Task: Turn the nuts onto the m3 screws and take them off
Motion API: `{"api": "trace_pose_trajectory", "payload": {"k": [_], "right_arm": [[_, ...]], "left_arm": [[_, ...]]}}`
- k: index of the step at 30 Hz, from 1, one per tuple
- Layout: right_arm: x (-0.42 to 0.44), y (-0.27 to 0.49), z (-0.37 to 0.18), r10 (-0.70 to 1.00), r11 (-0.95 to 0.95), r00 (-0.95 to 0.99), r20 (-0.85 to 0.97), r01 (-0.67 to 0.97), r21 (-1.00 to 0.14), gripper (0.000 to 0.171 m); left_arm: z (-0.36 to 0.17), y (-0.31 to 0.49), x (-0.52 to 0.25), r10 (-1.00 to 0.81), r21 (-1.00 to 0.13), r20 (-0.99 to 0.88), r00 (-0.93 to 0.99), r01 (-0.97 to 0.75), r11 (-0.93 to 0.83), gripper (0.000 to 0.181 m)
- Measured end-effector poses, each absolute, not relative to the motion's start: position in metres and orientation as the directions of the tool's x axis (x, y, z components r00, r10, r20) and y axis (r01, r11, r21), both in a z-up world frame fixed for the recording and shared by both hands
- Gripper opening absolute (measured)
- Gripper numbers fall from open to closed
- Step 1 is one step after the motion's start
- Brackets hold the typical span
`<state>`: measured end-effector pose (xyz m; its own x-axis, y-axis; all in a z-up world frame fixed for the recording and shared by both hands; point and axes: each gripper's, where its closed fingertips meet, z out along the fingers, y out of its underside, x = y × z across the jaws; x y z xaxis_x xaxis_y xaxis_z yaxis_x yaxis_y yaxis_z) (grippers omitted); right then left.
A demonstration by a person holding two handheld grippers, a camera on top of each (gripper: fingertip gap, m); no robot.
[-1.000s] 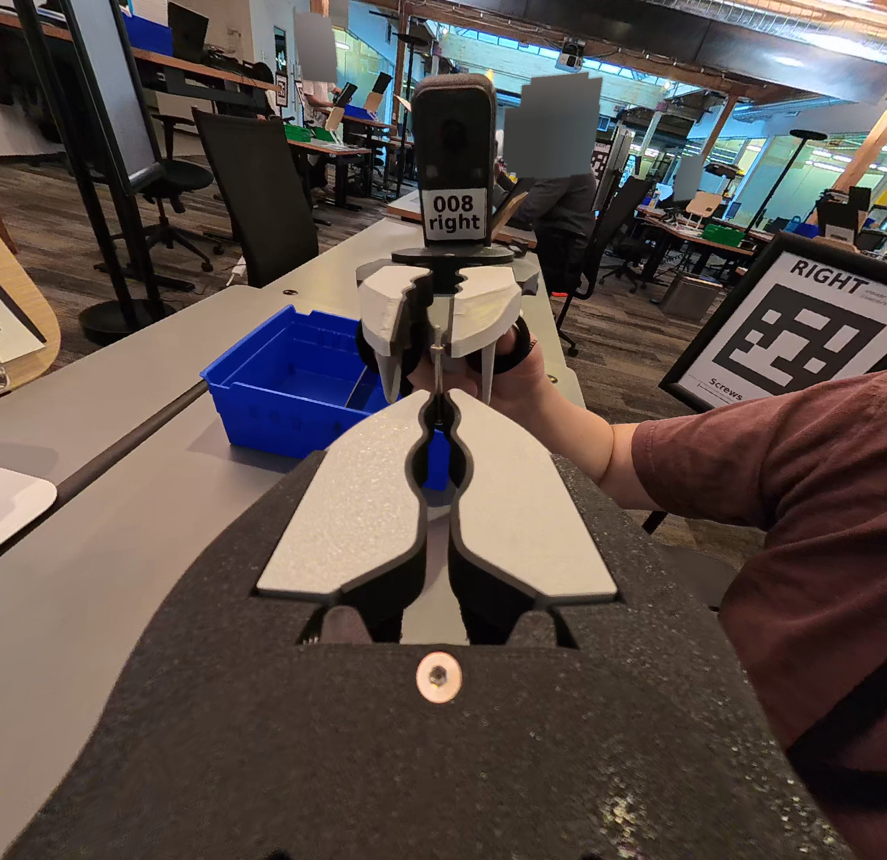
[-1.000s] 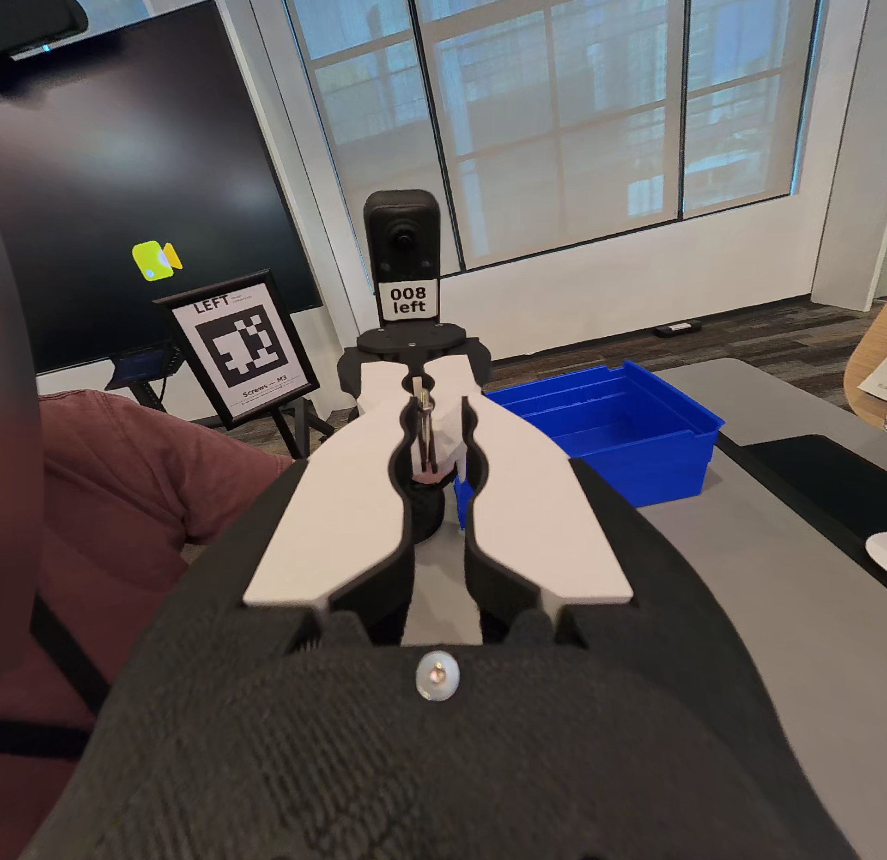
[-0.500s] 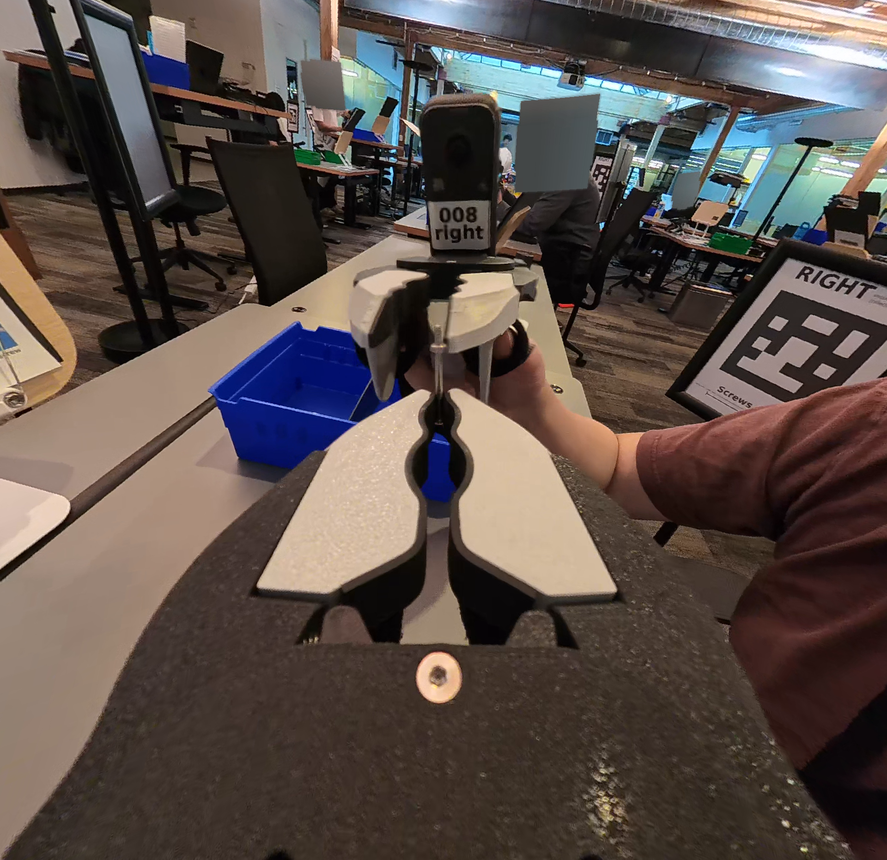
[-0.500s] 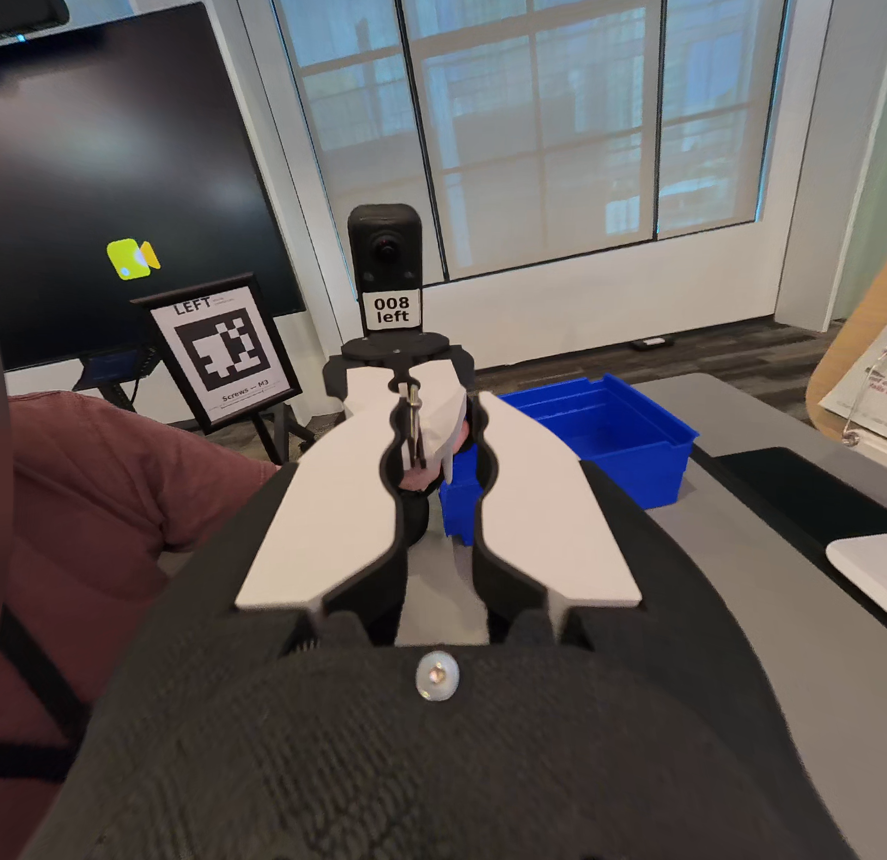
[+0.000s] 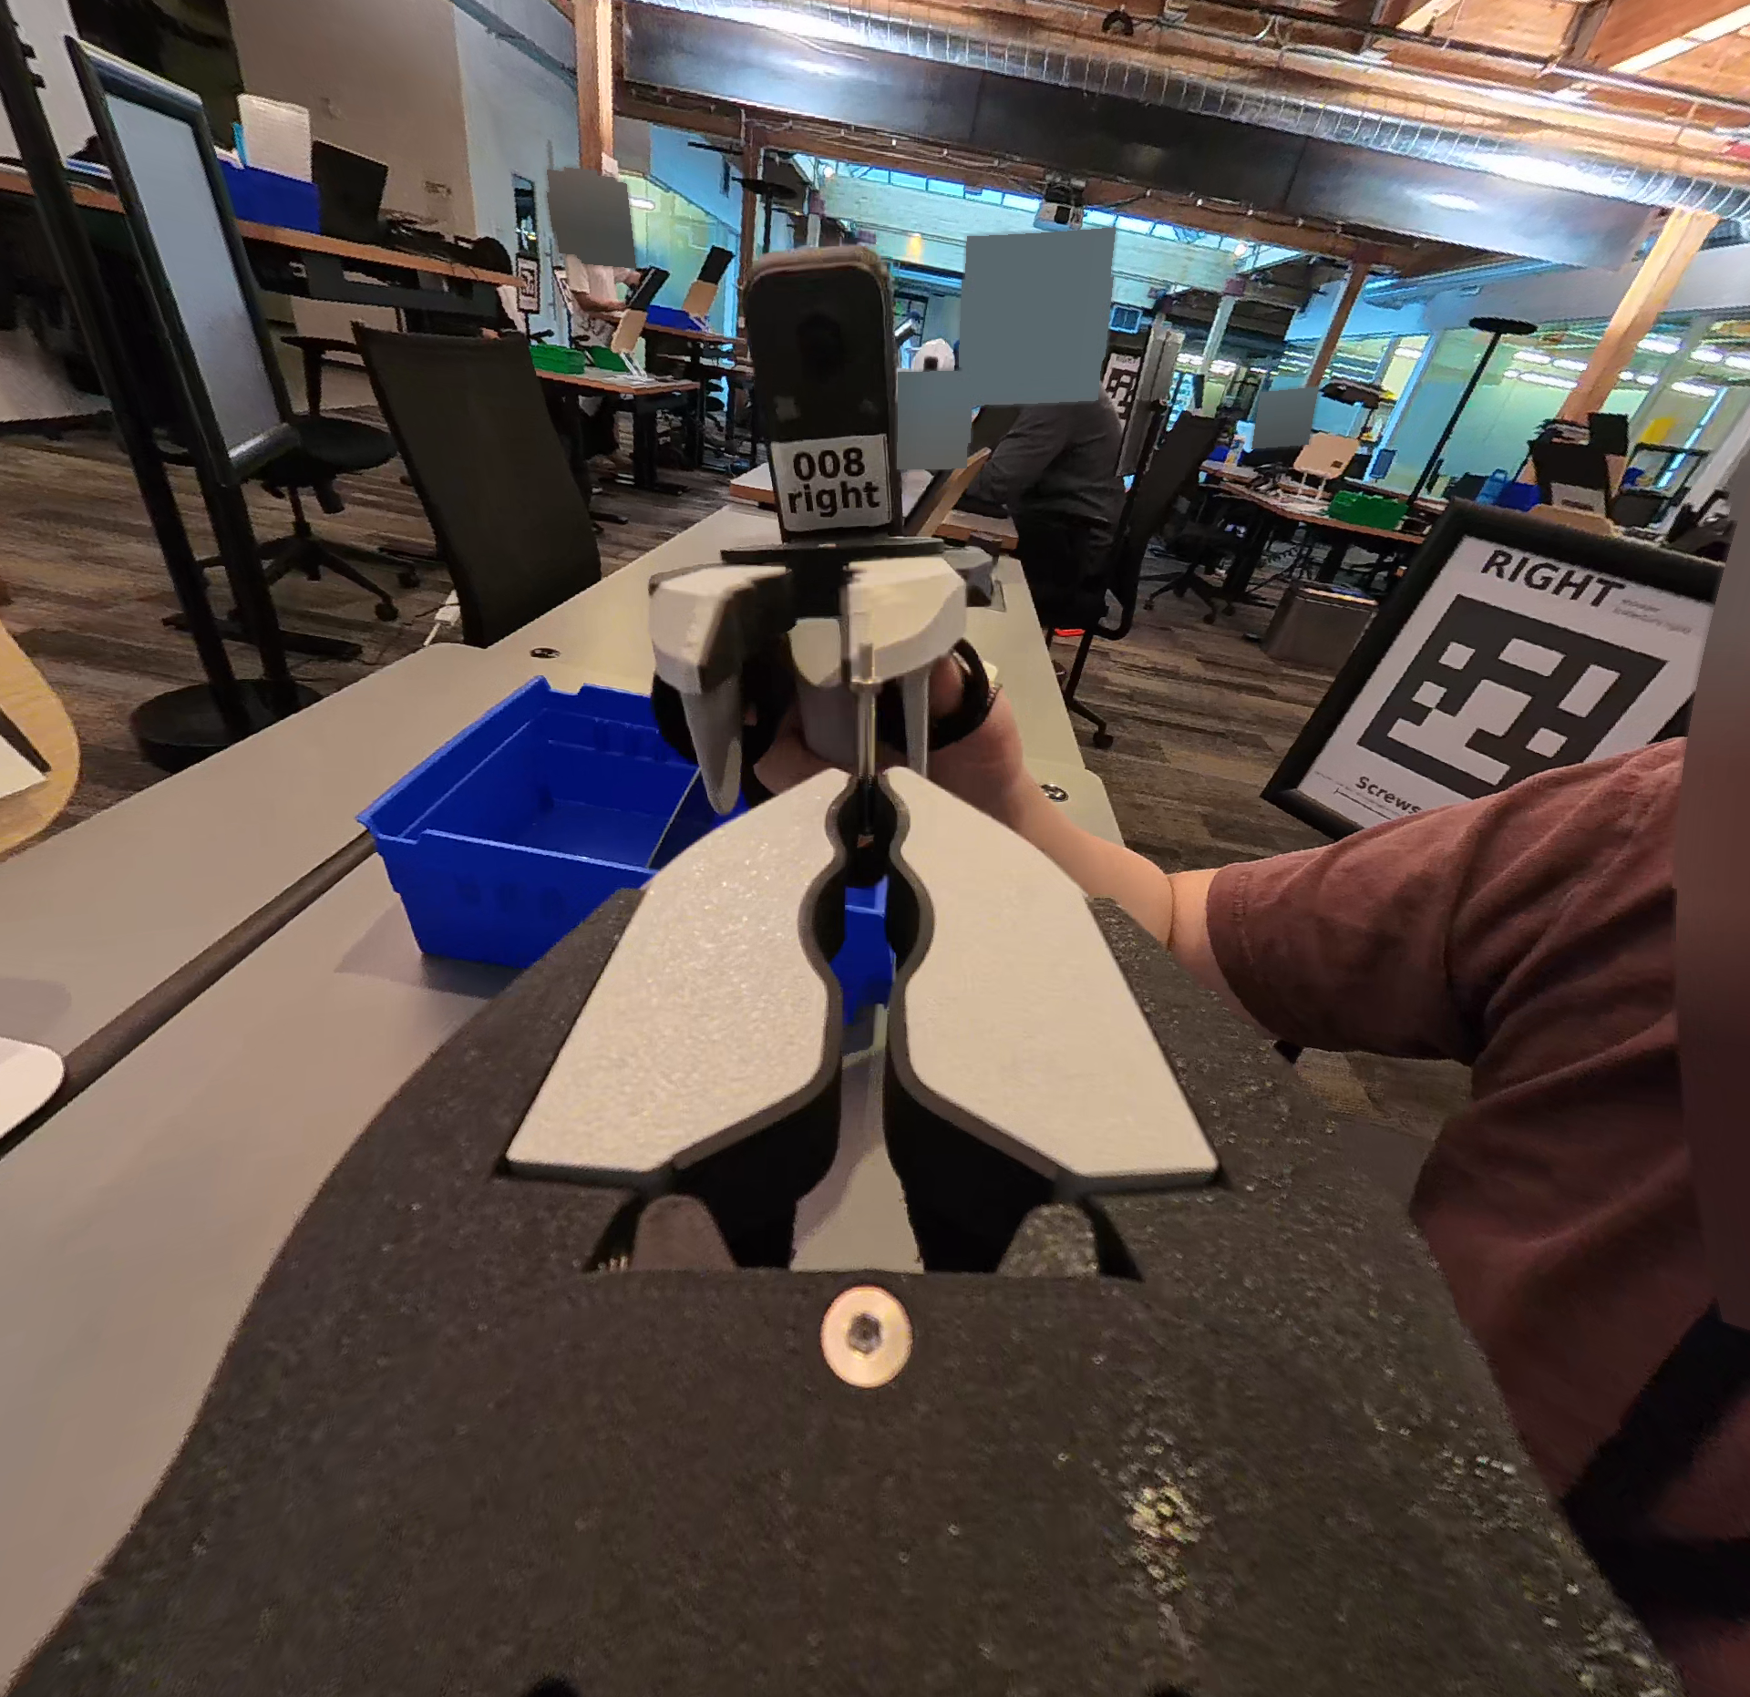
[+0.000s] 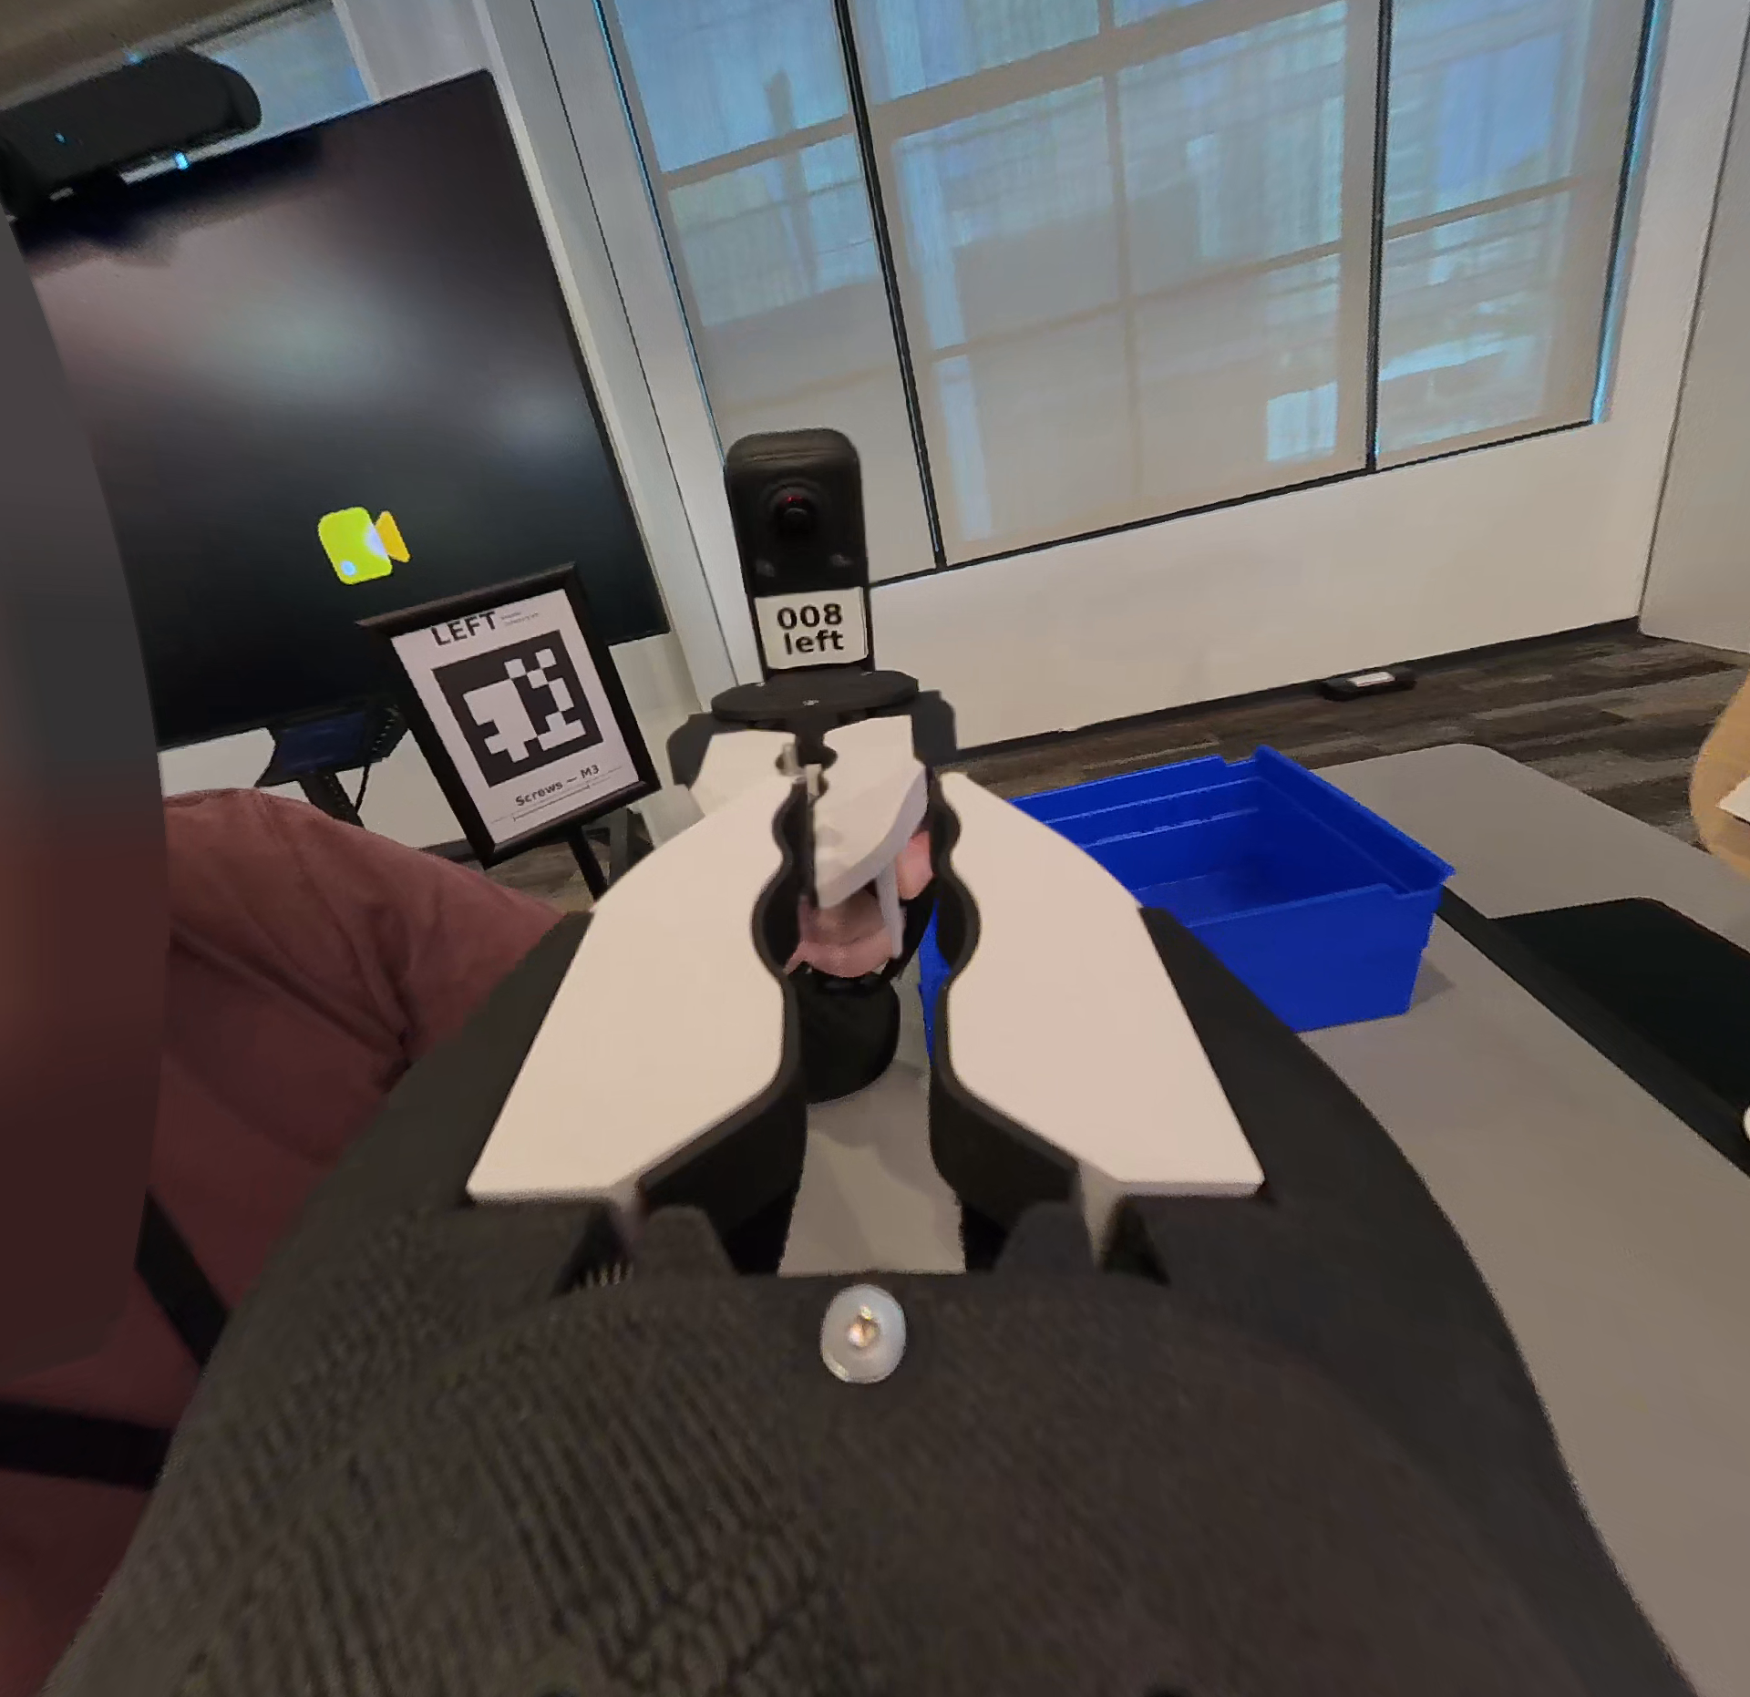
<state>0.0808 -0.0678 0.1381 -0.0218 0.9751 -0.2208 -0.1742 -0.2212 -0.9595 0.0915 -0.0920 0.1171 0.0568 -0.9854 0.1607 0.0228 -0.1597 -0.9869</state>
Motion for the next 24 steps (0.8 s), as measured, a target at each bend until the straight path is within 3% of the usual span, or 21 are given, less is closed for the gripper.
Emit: {"api": "trace_pose_trajectory", "payload": {"k": [3, 7, 18, 24], "right_arm": [[0.083, -0.072, 0.146, 0.98, -0.2, -0.036, -0.197, -0.218, -0.955, 0.025], [0.068, -0.083, 0.137, 0.985, -0.17, -0.033, -0.167, -0.139, -0.976, 0.033], [0.079, -0.075, 0.142, 0.977, -0.211, -0.065, -0.201, -0.2, -0.957, 0.031], [0.071, -0.078, 0.139, 0.99, -0.14, -0.018, -0.138, -0.175, -0.975, 0.035]], "left_arm": [[0.116, -0.089, 0.091, -0.984, -0.987, 0.161, 0.07, 0.025, -0.16, 0.002], [0.114, -0.093, 0.095, -0.984, -0.985, 0.174, 0.045, 0.024, -0.173, 0.002], [0.118, -0.095, 0.093, -0.985, -0.986, 0.166, 0.041, 0.039, -0.164, 0.002], [0.116, -0.1, 0.098, -0.987, -0.988, 0.156, 0.033, 0.025, -0.155, 0.002]]}}
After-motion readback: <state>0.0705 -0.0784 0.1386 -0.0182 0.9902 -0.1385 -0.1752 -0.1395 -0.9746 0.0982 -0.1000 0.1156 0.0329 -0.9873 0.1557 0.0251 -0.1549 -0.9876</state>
